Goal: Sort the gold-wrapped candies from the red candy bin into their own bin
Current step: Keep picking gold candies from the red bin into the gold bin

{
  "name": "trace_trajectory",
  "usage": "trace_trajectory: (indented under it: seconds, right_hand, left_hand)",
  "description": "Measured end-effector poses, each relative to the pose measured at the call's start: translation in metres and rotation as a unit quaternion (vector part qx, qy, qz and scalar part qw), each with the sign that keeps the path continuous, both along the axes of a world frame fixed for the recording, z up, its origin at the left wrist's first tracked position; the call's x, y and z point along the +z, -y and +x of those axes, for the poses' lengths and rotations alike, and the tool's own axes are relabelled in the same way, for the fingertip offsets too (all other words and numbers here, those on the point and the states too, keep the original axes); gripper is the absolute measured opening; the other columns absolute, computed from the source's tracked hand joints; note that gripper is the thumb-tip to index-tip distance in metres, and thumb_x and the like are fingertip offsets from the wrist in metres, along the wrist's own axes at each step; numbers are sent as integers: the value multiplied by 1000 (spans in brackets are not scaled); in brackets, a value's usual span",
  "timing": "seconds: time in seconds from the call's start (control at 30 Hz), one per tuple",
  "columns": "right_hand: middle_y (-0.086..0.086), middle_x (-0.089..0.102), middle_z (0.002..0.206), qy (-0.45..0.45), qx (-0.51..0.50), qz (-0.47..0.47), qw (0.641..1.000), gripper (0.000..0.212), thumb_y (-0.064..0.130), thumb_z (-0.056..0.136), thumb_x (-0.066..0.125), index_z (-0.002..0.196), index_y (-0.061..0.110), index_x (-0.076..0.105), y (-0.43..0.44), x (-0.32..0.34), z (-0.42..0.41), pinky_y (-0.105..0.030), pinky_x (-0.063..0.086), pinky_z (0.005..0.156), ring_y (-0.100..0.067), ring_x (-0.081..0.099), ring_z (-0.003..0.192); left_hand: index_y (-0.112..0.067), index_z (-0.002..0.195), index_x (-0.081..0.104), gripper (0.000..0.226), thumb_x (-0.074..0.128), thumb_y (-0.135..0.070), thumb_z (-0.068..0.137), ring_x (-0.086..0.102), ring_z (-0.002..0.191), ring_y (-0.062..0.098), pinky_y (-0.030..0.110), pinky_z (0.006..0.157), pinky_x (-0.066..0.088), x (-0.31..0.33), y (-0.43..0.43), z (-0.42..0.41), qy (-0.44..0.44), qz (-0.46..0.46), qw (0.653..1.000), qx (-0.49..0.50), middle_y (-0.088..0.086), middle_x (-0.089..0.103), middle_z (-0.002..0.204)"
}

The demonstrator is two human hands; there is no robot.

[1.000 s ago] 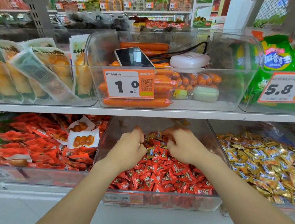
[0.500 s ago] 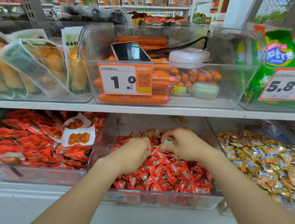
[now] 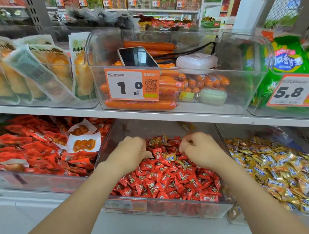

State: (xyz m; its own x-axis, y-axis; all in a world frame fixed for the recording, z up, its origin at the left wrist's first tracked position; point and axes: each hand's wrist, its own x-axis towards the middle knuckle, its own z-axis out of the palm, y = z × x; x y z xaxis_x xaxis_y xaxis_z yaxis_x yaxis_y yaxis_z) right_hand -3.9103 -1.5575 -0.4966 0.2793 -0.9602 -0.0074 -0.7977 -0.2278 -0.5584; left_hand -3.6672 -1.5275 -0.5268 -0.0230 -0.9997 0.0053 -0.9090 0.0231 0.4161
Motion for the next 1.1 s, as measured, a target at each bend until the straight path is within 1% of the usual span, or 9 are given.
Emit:
trace_trajectory:
  seconds: [0.13,0.27,0.43,0.6,0.7,0.77,0.83,1.0,1.1]
  right_hand:
    - [1,69,74,-146,-20,-48,988,43,55,93,59,75,17,69,-9,-1,1,-38,58,74,-28,67,77]
    - [3,68,93,-223,13,-18,975,47,70,85,72,88,23,66,-13,-8,5,-39,56,80,-27,68,91]
    - [0,61,66,-126,-11,12,992,38,42,87,65,62,15,54,-9,-7,4,-39,59,71,-27,63,66]
    - [-4,51,54,-19,-56,-64,996,52,44,97,55,59,10,48,-12,-1,3,-35,41,57,-31,55,57]
    - [-2,65,62,-13,-6,-91,996,48,47,103,59,70,12,66,-4,-9,3,-37,50,66,-24,64,66]
    - [-4,76,86,-11,20,-87,996,22,33,103,58,97,23,77,0,-14,7,-38,58,79,-21,71,81]
    - [-7,76,108,-27,49,-76,996,34,17,102,52,128,25,72,3,-19,14,-37,59,87,-22,72,92]
    - [-10,66,133,-161,131,-59,976,35,15,101,56,135,23,65,7,-34,28,-53,57,96,-35,67,117]
    - [-8,66,131,-194,146,-52,969,33,17,102,56,133,26,65,7,-34,31,-55,56,93,-36,65,119]
  left_hand:
    - [-29,134,65,36,67,-41,101,65,118,34,46,99,54,-7,5,0,54,2,997,-52,8,65,130]
    - [-28,126,68,33,75,-40,95,64,118,32,45,97,54,-15,10,-2,85,26,994,-64,6,66,130]
    - [-24,105,71,15,70,-38,99,66,103,30,43,89,56,-15,12,-1,62,9,997,-39,5,62,111]
    - [-9,80,61,31,57,-34,99,59,78,24,46,75,54,-5,7,3,-25,-31,999,-21,13,61,85]
    - [-1,69,52,47,54,-42,93,43,61,19,44,66,49,4,0,1,-84,-54,995,10,13,54,64]
    - [-1,63,49,61,59,-52,97,42,56,19,36,66,46,9,-4,-2,-113,-69,991,38,7,47,56]
    - [-6,59,51,59,69,-51,93,51,57,19,30,65,46,11,-5,0,-125,-71,988,64,6,54,54]
    - [-25,90,77,18,69,-38,98,72,96,26,38,87,58,-5,-5,12,2,-18,999,38,3,76,99]
    - [-16,127,69,29,61,-32,104,66,114,42,48,98,55,-11,-2,10,88,10,996,26,15,64,127]
